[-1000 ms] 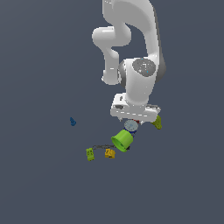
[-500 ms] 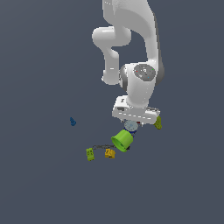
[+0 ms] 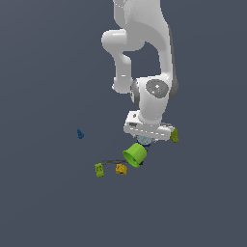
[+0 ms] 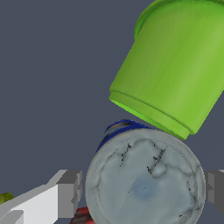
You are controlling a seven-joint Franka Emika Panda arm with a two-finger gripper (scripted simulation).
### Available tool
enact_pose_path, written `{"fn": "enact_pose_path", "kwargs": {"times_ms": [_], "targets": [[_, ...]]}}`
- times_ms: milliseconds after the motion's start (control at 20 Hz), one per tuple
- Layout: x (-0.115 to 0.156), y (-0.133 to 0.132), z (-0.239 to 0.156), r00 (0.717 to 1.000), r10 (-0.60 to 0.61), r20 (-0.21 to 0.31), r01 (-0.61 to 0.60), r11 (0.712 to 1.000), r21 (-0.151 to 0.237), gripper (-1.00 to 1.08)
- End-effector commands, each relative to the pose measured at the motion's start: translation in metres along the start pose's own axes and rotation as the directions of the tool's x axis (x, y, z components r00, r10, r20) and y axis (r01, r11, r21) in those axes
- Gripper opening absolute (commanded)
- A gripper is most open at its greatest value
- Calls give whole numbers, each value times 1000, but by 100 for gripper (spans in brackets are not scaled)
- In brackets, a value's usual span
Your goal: Pick up a designated object from a clutter of objects.
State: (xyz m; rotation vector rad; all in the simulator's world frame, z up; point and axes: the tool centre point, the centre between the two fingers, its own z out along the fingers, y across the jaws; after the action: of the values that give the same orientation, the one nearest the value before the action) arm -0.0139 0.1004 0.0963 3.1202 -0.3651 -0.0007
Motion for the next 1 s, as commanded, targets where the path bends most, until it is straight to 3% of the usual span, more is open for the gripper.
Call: {"fn": "enact_pose_path", "kwargs": {"times_ms": [0,300,350,950], "targets": [[0,0,12,1000,1,0,-1,1000,0,100],[0,0,22,1000,1,0,-1,1000,0,100],[0,0,22,1000,1,0,-1,1000,0,-100],[0,-1,20,1000,1,0,-1,1000,0,-100]]}}
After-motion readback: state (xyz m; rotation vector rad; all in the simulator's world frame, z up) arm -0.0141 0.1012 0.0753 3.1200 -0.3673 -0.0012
